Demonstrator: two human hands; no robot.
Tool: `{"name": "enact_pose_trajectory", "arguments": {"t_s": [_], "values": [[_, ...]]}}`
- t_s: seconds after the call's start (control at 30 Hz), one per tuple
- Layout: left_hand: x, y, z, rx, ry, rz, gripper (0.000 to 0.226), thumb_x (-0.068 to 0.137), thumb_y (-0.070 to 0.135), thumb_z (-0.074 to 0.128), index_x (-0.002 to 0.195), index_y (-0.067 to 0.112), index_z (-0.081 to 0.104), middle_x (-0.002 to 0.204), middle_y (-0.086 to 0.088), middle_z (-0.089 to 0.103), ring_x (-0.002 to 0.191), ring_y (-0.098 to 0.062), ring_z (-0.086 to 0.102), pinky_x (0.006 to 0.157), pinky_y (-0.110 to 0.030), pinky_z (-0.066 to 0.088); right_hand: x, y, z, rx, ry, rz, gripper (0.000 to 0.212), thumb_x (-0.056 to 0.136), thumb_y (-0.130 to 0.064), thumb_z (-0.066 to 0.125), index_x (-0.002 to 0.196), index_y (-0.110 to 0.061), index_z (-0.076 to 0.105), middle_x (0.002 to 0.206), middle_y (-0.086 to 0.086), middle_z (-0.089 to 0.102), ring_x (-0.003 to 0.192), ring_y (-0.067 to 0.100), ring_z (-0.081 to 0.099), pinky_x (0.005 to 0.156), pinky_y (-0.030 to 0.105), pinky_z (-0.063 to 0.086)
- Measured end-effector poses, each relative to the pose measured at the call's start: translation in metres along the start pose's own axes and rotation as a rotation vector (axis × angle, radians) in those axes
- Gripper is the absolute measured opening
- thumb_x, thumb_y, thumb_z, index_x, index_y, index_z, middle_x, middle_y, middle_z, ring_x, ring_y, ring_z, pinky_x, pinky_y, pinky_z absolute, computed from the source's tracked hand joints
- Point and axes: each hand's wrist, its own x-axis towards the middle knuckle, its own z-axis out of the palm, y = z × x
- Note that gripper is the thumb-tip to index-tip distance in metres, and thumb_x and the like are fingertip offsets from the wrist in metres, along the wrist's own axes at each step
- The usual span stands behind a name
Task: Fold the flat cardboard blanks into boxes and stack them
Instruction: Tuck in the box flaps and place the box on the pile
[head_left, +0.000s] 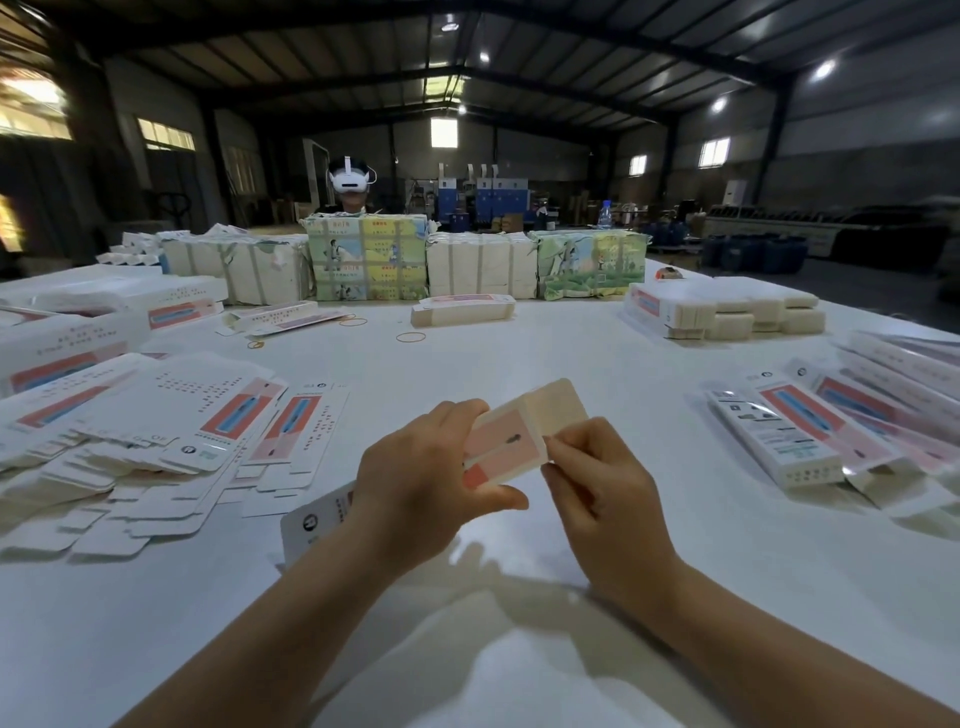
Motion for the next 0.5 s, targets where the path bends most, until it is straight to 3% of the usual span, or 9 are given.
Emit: {"name": "enact_pose_trajectory", "arguments": {"t_s": [0.07, 0.13, 0.17, 0.23, 0.27, 0.33, 0.4, 0.5], "values": [[-0.0008, -0.0015, 0.0001, -0.002, -0.015, 0.007, 0.078, 0.066, 0.065, 0.069, 0.130, 0.027, 0.047, 0.115, 0.008, 0.060, 0.094, -0.015, 0.056, 0.071, -0.029, 0.050, -0.0009, 0.0005, -0.0019, -0.035, -0.025, -0.008, 0.015, 0.080, 0.000, 0.057, 0.083, 0.000, 0.071, 0.078, 0.004, 0.055, 0.059, 0.019, 0.050, 0.050, 0.033, 0.045], [-0.0009, -0.0027, 0.0000, -0.014, -0.031, -0.001, 0.078, 0.067, 0.065, 0.069, 0.131, 0.028, 0.045, 0.117, 0.008, 0.059, 0.095, -0.014, 0.056, 0.074, -0.032, 0.052, 0.0001, -0.0003, -0.0039, -0.100, -0.011, -0.009, 0.016, 0.078, -0.004, 0.059, 0.087, -0.005, 0.073, 0.085, 0.003, 0.056, 0.061, 0.022, 0.054, 0.051, 0.033, 0.048], [-0.0007, -0.0029, -0.0002, -0.025, -0.034, -0.013, 0.077, 0.067, 0.065, 0.068, 0.131, 0.029, 0.045, 0.118, 0.008, 0.059, 0.095, -0.014, 0.056, 0.074, -0.032, 0.053, 0.0018, -0.0014, -0.0046, -0.137, 0.015, -0.004, 0.018, 0.077, -0.007, 0.062, 0.092, -0.007, 0.073, 0.092, 0.004, 0.058, 0.069, 0.021, 0.056, 0.057, 0.031, 0.050], [-0.0003, -0.0034, -0.0003, -0.037, -0.038, -0.032, 0.076, 0.067, 0.065, 0.069, 0.130, 0.031, 0.044, 0.116, 0.009, 0.059, 0.093, -0.014, 0.056, 0.073, -0.032, 0.054, 0.0051, -0.0019, -0.0047, -0.155, 0.055, 0.021, 0.033, 0.074, -0.013, 0.067, 0.107, -0.009, 0.068, 0.114, 0.010, 0.057, 0.101, 0.021, 0.052, 0.084, 0.027, 0.048], [-0.0003, -0.0035, -0.0003, -0.033, -0.044, -0.034, 0.075, 0.067, 0.065, 0.069, 0.129, 0.031, 0.045, 0.115, 0.010, 0.059, 0.092, -0.014, 0.056, 0.073, -0.033, 0.054, 0.0063, -0.0014, -0.0056, -0.132, 0.039, 0.036, 0.044, 0.073, -0.015, 0.068, 0.117, -0.010, 0.061, 0.127, 0.012, 0.052, 0.117, 0.021, 0.044, 0.097, 0.031, 0.042], [-0.0008, -0.0028, -0.0002, -0.024, -0.069, -0.037, 0.075, 0.066, 0.065, 0.070, 0.128, 0.031, 0.045, 0.113, 0.010, 0.059, 0.090, -0.014, 0.057, 0.072, -0.033, 0.054, 0.0077, 0.0000, -0.0090, -0.073, -0.047, 0.052, 0.069, 0.074, -0.012, 0.072, 0.135, -0.013, 0.040, 0.140, 0.011, 0.044, 0.132, 0.022, 0.033, 0.111, 0.047, 0.030], [-0.0013, -0.0017, 0.0001, -0.025, -0.097, -0.051, 0.074, 0.067, 0.066, 0.068, 0.127, 0.032, 0.044, 0.113, 0.011, 0.058, 0.089, -0.013, 0.056, 0.073, -0.033, 0.054, 0.0057, -0.0006, -0.0091, -0.053, -0.089, 0.040, 0.080, 0.075, -0.005, 0.073, 0.140, -0.014, 0.027, 0.132, 0.008, 0.053, 0.128, 0.027, 0.042, 0.110, 0.061, 0.025], [-0.0005, 0.0009, 0.0011, -0.018, -0.108, -0.067, 0.073, 0.068, 0.071, 0.062, 0.128, 0.033, 0.043, 0.112, 0.012, 0.057, 0.086, -0.010, 0.052, 0.073, -0.030, 0.054, 0.0027, -0.0051, -0.0044, -0.091, -0.057, -0.023, 0.073, 0.076, -0.004, 0.066, 0.137, -0.011, 0.028, 0.114, 0.010, 0.065, 0.112, 0.030, 0.056, 0.107, 0.062, 0.028]]}}
